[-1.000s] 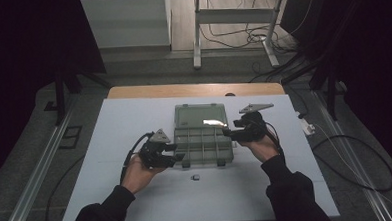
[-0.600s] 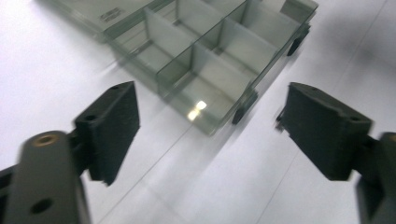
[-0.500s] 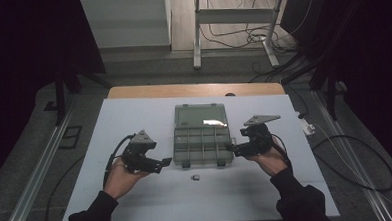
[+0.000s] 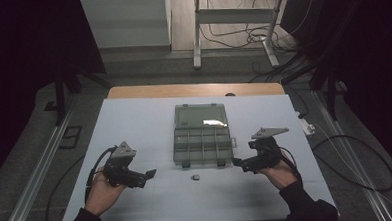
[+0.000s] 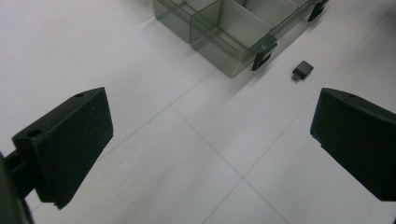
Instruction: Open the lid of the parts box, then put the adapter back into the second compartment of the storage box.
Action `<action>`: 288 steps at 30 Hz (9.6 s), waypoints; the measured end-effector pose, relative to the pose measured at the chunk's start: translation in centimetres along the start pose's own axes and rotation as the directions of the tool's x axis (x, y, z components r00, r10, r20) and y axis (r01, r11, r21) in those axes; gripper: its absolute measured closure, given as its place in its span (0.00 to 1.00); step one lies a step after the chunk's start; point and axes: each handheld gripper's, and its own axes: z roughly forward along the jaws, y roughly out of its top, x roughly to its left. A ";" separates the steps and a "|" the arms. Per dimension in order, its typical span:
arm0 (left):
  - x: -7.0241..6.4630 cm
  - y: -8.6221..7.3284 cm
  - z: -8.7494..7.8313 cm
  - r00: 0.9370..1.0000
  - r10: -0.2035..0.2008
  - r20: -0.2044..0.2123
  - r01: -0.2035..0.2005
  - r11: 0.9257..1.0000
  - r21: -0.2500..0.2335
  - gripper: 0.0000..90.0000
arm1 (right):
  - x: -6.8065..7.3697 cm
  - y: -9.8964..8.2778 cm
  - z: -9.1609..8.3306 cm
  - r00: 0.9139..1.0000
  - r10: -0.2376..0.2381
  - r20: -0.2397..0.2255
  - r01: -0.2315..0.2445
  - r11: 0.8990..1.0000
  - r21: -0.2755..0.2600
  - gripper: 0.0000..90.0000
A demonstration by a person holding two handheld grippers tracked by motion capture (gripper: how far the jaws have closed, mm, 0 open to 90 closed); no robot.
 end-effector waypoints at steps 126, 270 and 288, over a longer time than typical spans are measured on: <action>-0.7 -5.9 -6.8 0.994 -0.096 -0.050 0.093 0.994 -0.055 0.00 | 7.2 -0.5 2.7 0.986 -0.072 -0.149 0.096 0.982 0.164 0.00; -0.4 -6.0 -6.9 0.994 -0.109 -0.021 0.108 0.992 -0.064 0.01 | 2.7 9.3 14.2 0.993 -0.118 -0.012 0.119 0.989 0.090 0.74; -0.4 -6.0 -6.9 0.994 -0.110 -0.018 0.108 0.992 -0.066 0.01 | 3.4 8.4 10.3 0.993 -0.109 -0.055 0.112 0.992 0.055 0.37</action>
